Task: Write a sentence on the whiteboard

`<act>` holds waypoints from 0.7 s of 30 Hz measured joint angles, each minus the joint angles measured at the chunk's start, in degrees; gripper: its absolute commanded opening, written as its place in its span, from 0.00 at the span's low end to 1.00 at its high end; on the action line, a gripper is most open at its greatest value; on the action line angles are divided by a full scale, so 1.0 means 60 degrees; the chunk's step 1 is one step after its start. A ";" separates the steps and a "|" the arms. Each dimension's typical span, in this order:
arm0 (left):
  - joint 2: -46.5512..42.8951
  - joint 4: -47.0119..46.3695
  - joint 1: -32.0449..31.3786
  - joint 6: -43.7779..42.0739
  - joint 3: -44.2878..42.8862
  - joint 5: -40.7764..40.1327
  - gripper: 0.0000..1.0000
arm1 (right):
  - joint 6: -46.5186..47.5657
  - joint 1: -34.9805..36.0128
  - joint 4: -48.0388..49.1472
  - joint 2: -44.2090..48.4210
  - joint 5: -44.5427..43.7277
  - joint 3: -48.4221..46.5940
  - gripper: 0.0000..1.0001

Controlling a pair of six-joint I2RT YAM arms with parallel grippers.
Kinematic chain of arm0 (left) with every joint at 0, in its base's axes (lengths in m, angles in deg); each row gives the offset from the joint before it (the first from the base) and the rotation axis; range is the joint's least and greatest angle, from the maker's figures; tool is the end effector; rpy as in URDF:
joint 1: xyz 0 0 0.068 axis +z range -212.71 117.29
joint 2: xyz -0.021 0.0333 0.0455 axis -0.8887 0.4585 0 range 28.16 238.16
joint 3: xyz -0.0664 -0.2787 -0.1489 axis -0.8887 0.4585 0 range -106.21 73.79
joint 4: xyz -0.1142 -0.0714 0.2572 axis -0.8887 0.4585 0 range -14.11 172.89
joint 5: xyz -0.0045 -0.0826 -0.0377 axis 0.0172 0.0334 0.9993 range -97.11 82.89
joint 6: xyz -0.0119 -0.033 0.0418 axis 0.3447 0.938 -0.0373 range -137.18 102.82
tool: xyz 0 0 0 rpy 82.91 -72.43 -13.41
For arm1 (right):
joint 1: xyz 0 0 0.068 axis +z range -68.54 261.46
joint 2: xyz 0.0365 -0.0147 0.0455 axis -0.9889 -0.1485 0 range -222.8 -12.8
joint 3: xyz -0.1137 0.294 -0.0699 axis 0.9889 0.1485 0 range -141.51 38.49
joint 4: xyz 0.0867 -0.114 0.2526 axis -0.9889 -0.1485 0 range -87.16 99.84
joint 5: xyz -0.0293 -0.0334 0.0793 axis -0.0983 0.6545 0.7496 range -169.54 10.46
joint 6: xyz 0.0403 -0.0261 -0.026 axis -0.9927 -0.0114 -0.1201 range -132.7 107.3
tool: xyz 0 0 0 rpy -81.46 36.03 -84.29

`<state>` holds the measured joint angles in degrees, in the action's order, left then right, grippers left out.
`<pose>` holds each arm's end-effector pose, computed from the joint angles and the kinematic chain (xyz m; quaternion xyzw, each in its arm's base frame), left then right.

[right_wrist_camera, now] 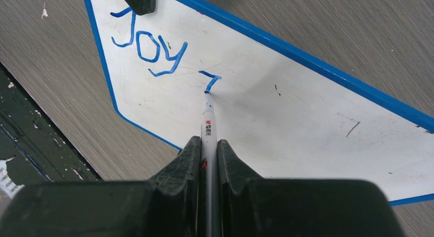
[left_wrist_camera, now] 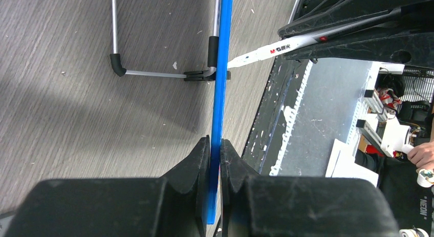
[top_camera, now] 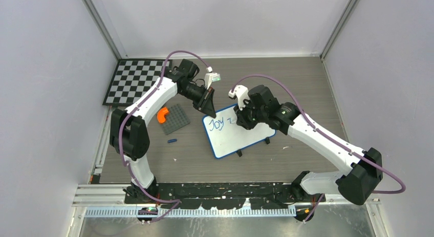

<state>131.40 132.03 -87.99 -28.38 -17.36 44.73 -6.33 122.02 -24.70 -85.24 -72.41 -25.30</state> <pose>0.3586 -0.2012 0.3319 0.3549 0.8130 -0.4469 0.1160 0.2148 0.1899 0.3565 -0.3874 0.8304 0.1711 0.3621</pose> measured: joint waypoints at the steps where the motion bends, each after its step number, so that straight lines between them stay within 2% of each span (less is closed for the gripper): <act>1: 0.0000 -0.0004 0.0000 0.0000 0.0000 0.0000 0.00 | 0.0015 0.0000 -0.0011 -0.0011 0.0011 0.0000 0.00; 21: 0.0000 0.0040 -0.0015 0.0007 -0.0029 0.0036 0.00 | 0.0215 0.0095 -0.0412 -0.0117 -0.0004 -0.0164 0.00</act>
<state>131.40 132.27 -88.08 -28.34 -17.54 44.94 -5.04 122.59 -27.17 -85.94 -72.43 -26.28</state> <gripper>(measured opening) 0.103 0.187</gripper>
